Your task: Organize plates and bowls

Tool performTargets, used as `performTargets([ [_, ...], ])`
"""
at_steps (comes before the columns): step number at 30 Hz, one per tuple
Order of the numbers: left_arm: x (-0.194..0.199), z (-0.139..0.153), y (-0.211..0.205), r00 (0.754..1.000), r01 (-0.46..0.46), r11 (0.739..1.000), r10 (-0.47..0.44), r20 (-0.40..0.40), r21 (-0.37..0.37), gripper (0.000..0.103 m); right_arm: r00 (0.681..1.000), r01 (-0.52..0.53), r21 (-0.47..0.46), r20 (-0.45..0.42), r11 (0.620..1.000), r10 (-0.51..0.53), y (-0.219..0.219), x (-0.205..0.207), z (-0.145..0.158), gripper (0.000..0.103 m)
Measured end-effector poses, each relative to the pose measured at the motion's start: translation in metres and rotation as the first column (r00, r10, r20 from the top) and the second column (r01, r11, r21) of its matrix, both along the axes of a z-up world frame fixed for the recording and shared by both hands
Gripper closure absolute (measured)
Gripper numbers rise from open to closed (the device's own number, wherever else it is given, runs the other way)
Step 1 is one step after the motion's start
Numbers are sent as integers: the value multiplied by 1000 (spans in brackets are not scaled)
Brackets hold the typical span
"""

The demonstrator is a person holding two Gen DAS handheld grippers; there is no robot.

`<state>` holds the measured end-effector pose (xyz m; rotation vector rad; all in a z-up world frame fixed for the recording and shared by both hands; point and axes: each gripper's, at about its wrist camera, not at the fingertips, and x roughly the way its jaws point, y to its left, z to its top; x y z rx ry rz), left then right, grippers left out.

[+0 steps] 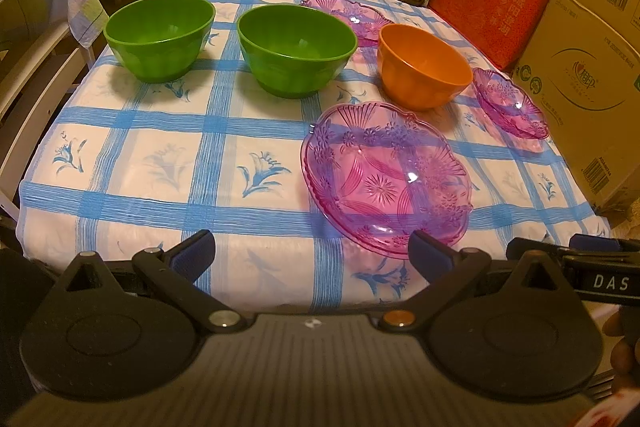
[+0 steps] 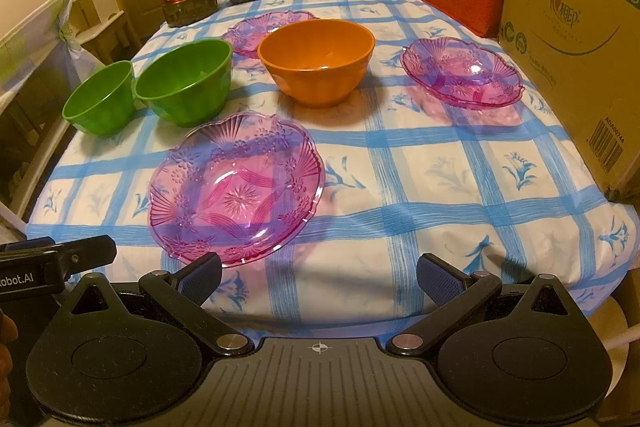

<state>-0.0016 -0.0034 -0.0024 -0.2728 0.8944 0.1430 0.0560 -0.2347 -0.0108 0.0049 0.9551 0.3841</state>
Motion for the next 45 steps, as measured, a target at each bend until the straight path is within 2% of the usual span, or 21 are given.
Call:
performTargets([
  [45, 0, 0, -2, 1000, 0, 1000, 0, -1, 0, 1, 1000, 8, 9, -4, 1000, -8, -1, 0, -2, 0],
])
